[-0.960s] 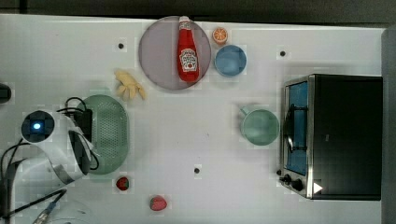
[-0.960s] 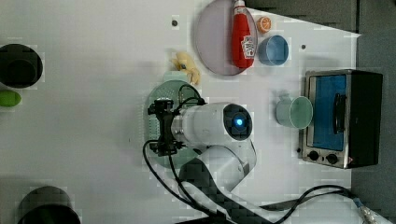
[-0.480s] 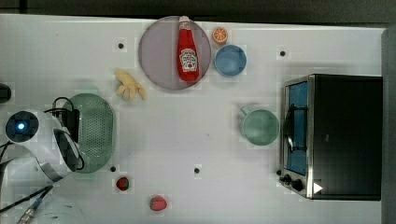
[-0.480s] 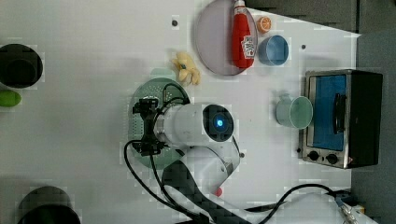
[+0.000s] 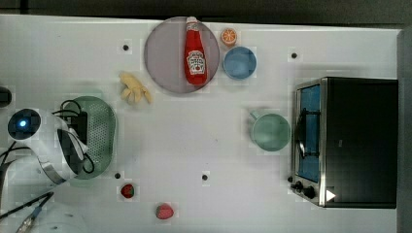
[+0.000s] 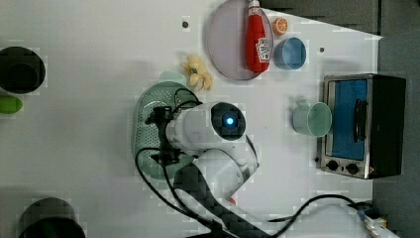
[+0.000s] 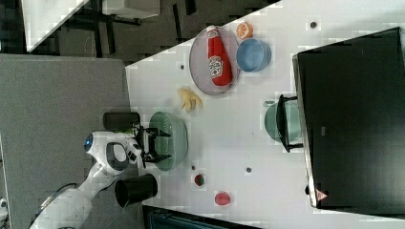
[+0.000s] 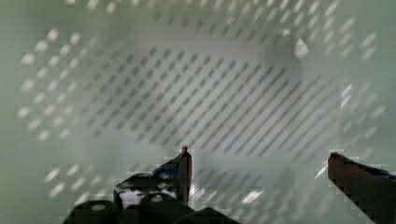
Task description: Drag strainer right to left.
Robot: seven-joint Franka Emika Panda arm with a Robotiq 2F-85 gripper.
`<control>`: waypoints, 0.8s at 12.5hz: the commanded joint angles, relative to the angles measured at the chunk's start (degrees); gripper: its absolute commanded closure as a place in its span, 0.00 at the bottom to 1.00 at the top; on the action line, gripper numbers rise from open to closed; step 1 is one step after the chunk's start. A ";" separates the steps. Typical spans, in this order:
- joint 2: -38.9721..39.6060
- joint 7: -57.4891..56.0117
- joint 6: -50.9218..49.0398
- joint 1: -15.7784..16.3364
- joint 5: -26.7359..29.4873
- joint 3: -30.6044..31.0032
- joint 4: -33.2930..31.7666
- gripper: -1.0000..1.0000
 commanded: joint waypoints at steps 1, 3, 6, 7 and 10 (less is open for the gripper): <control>-13.20 -17.33 -11.43 -1.23 -3.38 -5.58 1.86 0.00; -20.69 -25.53 -18.77 -1.70 -4.56 -11.94 2.06 0.00; -31.59 -38.84 -30.69 -2.21 -11.16 -21.61 2.03 0.00; -34.97 -43.88 -34.31 -2.31 -14.43 -24.50 2.02 0.00; -43.09 -59.68 -40.46 -2.94 -20.51 -32.04 1.73 0.00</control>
